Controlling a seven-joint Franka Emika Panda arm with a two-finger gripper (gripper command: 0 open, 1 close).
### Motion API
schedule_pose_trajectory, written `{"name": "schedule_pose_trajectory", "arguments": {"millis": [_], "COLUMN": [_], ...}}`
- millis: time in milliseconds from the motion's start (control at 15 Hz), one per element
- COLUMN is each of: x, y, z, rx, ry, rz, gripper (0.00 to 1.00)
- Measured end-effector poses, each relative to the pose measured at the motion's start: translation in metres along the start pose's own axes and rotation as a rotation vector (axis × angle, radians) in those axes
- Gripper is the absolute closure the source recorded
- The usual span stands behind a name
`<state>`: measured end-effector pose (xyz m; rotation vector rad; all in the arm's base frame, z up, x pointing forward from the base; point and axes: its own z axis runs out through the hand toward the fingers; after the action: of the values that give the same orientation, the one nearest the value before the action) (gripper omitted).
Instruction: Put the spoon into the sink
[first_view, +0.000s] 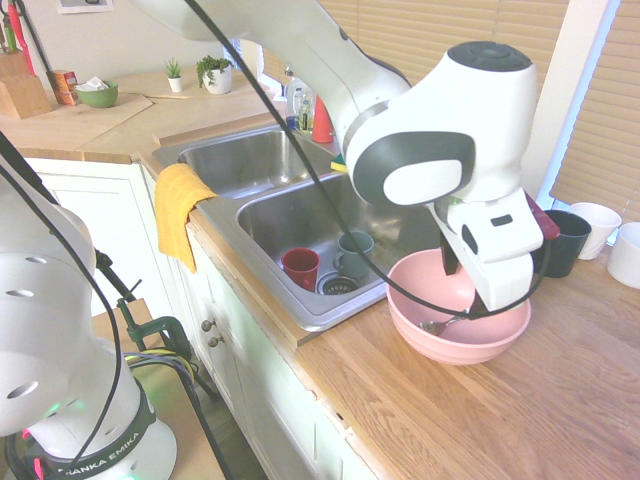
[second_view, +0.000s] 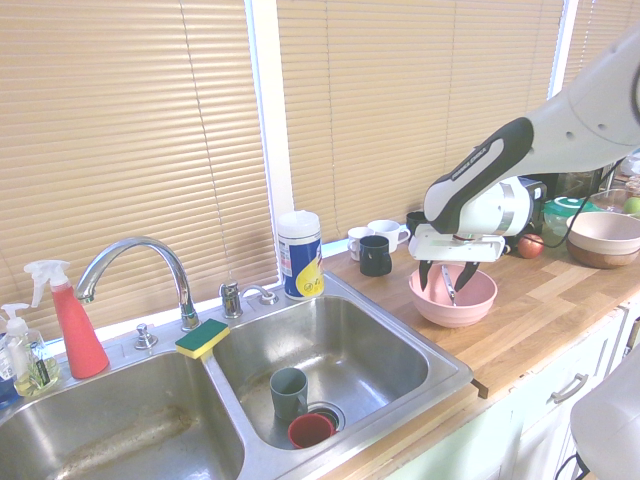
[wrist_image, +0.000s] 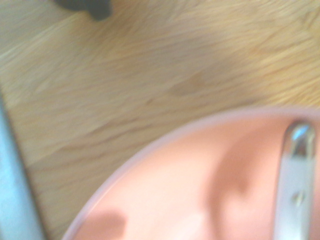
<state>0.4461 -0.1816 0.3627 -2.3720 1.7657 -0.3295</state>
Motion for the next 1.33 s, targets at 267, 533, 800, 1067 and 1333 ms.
{"name": "schedule_pose_trajectory", "arguments": {"millis": [267,533,800,1067,1333], "x": [0.013,0.014,0.013,0.014,0.015], "y": [0.000,0.000,0.000,0.001,0.000], "z": [0.008,0.012,0.013,0.016,0.018], "rx": [0.003,-0.001,-0.002,-0.006,-0.004], "ry": [0.018,0.026,0.026,0.027,0.032], "rz": [0.020,0.026,0.025,0.026,0.025], "gripper": [1.00,1.00,1.00,1.00,1.00]}}
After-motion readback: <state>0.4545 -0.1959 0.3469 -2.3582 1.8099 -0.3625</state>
